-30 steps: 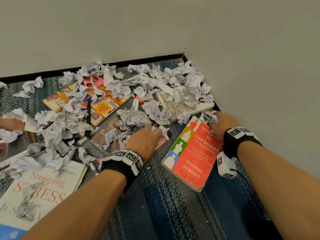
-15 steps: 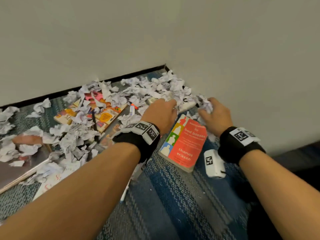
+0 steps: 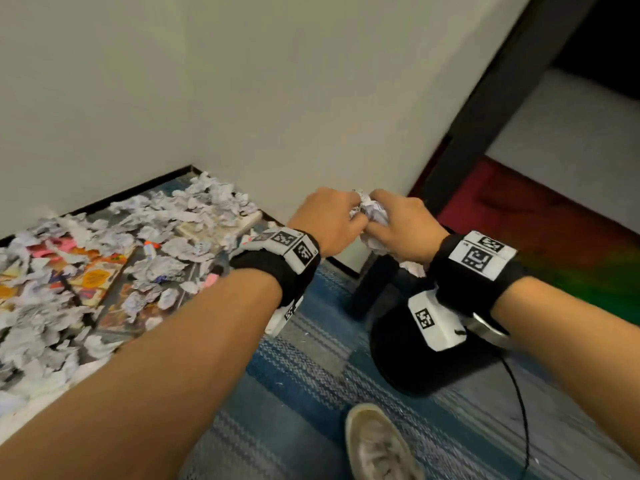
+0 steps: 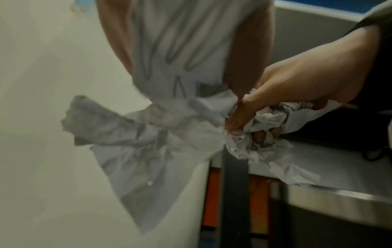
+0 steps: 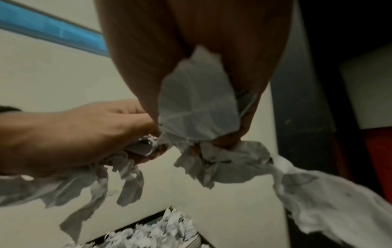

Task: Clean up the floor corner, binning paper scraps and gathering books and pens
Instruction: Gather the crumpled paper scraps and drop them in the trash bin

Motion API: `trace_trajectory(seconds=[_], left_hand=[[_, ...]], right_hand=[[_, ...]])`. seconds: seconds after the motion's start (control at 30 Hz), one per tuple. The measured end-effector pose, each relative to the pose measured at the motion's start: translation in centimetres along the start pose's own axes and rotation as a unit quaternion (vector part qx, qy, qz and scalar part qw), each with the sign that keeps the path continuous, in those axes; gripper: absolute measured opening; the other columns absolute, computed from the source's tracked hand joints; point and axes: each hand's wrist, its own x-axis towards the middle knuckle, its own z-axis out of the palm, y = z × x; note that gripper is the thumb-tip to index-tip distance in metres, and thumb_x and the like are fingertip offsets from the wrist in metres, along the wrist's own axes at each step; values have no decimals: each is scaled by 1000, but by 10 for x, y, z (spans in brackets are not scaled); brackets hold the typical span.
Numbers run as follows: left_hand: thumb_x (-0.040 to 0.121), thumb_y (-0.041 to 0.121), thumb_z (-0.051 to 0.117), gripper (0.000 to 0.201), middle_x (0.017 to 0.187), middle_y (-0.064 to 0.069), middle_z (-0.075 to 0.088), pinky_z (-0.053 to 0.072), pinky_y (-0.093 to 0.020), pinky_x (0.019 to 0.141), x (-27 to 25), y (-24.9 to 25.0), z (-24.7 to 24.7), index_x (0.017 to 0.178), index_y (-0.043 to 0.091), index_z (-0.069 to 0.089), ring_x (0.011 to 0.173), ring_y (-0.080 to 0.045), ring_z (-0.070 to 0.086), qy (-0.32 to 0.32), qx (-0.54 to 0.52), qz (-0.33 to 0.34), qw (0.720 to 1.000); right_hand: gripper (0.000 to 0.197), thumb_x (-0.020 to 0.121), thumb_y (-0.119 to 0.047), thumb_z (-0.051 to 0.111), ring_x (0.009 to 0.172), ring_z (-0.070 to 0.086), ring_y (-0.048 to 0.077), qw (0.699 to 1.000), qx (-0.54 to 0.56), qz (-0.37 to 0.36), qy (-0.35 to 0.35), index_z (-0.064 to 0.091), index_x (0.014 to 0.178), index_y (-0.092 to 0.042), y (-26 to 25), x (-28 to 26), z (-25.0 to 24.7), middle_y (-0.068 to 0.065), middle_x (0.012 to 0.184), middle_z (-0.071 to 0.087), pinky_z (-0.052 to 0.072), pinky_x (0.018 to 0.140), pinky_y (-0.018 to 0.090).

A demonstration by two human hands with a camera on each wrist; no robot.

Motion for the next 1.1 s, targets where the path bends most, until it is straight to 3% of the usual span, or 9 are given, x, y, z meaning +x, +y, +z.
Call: trace_trajectory(seconds=[0.23, 0.33, 0.43, 0.57, 0.67, 0.77, 0.87, 1.0, 1.1], left_hand=[[90, 37, 53, 25, 86, -8, 71, 51, -34, 73, 21, 103, 24, 91, 18, 70, 80, -27, 62, 5, -71, 88, 994], [86, 36, 55, 19, 76, -3, 67, 49, -30, 66, 39, 140, 46, 72, 26, 61, 72, -21, 60, -8, -120, 67, 990], [85, 35, 53, 29, 66, 1, 60, 45, -27, 57, 57, 177, 77, 59, 22, 51, 62, -17, 57, -5, -185, 31, 982], [92, 29, 42, 33, 70, -4, 58, 46, -37, 70, 73, 203, 124, 62, 17, 45, 74, -28, 56, 6, -191, 3, 981], [100, 22, 34, 27, 100, -19, 63, 43, -39, 83, 80, 202, 155, 91, 8, 55, 98, -36, 57, -73, -114, -7, 991], [102, 19, 29, 35, 124, -23, 57, 36, -33, 89, 80, 201, 167, 110, 2, 59, 115, -36, 52, -260, 1, -23, 965], [100, 24, 40, 33, 119, -13, 63, 42, -32, 91, 78, 194, 162, 110, 5, 66, 108, -28, 58, -329, 100, -42, 938], [86, 36, 64, 20, 96, 1, 72, 51, -30, 86, 77, 188, 150, 94, 23, 76, 92, -17, 64, -317, 131, -52, 938], [83, 34, 66, 14, 92, 1, 72, 51, -29, 78, 74, 186, 132, 90, 26, 75, 87, -19, 65, -205, 134, -39, 969]], right_hand=[[11, 86, -29, 60, 66, 60, 12, 998, -2, 45, 31, 58, 92, -20, 59, -67, -81, -5, 77, 65, 44, 47, 15], [10, 86, -31, 61, 70, 62, 15, 995, 45, 66, 66, 59, 88, -21, 98, -83, -91, -3, 77, 67, 46, 60, 28], [17, 88, -24, 61, 70, 60, 19, 968, 217, 86, 96, 60, 99, -12, 136, -95, -90, 16, 85, 68, 45, 62, 38], [23, 89, -14, 61, 89, 64, 10, 942, 304, 97, 104, 60, 111, -9, 183, -102, -75, 10, 104, 70, 50, 76, 25], [47, 77, -43, 63, 106, 63, 14, 962, 235, 127, 52, 54, 118, -23, 223, -97, -54, -3, 113, 67, 50, 92, 35], [78, 61, -57, 64, 110, 58, 20, 978, 121, 138, -101, 43, 131, -31, 251, -92, -35, 1, 123, 59, 49, 95, 40], [60, 73, -51, 65, 115, 54, 25, 982, 28, 103, -156, 51, 129, -32, 251, -93, -38, 7, 124, 58, 45, 97, 33], [49, 90, -35, 58, 128, 48, 24, 987, -27, 67, -141, 50, 137, -24, 248, -94, -52, 5, 138, 54, 39, 102, 30], [37, 90, -35, 56, 121, 53, 28, 993, -52, 55, -88, 58, 127, -29, 238, -91, -62, 6, 128, 62, 45, 100, 36]])
